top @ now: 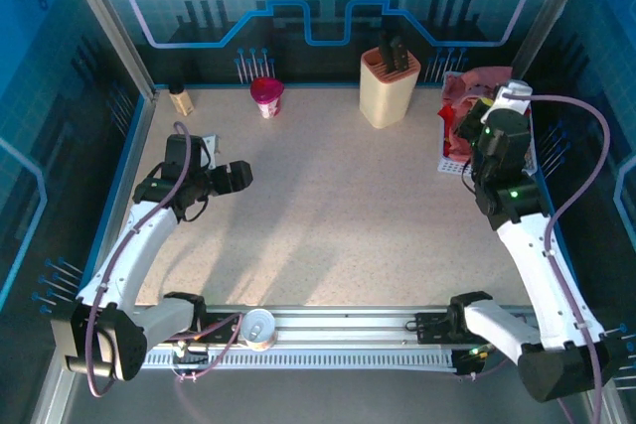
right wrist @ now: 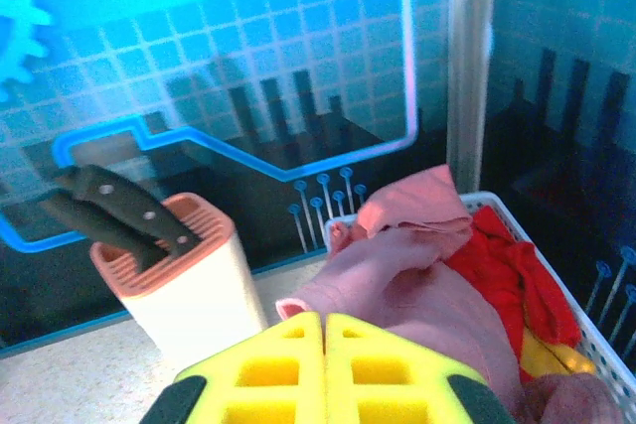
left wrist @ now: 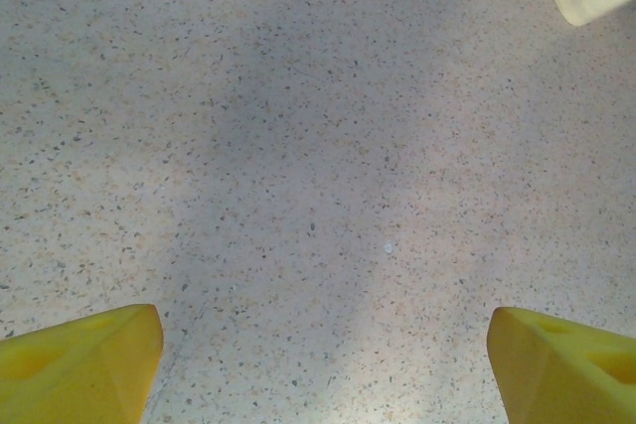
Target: Fold and stack the t-shirts
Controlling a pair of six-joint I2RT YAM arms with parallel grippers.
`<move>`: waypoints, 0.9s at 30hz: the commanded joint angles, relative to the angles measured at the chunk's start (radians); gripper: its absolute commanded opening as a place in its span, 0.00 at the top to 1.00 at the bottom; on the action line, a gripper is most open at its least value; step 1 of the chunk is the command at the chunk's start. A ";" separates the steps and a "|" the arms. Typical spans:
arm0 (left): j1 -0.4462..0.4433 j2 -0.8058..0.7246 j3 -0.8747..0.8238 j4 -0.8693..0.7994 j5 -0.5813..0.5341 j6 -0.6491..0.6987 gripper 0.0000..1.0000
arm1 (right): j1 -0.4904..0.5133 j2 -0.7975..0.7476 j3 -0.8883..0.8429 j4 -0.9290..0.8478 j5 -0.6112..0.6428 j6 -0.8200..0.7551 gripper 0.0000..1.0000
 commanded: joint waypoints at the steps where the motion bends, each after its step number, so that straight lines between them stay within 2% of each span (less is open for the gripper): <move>1: -0.006 -0.016 -0.015 0.018 0.043 -0.024 0.14 | 0.078 -0.026 0.070 0.060 -0.003 -0.100 1.00; 6: -0.003 -0.013 -0.012 0.020 0.041 -0.025 0.12 | 0.240 0.013 0.153 0.033 -0.120 -0.181 1.00; 9: 0.006 -0.014 -0.013 0.022 0.044 -0.030 0.11 | 0.373 0.055 0.202 0.032 -0.140 -0.255 1.00; 13: 0.025 -0.014 -0.015 0.029 0.065 -0.041 0.10 | 0.551 0.122 0.245 0.057 -0.228 -0.360 1.00; 19: 0.059 -0.023 -0.015 0.034 0.070 -0.051 0.10 | 0.758 0.282 0.316 0.076 -0.238 -0.350 1.00; 24: 0.079 -0.030 0.004 -0.004 0.035 -0.055 0.09 | 0.814 0.449 0.341 0.098 -0.192 -0.219 1.00; 25: 0.078 -0.033 0.011 -0.020 0.022 -0.060 0.09 | 0.815 0.488 0.365 0.064 -0.187 -0.180 0.97; 26: 0.079 -0.039 0.017 -0.034 0.015 -0.069 0.09 | 0.815 0.525 0.391 0.022 -0.188 -0.150 0.89; 27: 0.079 -0.045 0.021 -0.044 0.011 -0.076 0.09 | 0.815 0.552 0.414 -0.009 -0.190 -0.129 0.76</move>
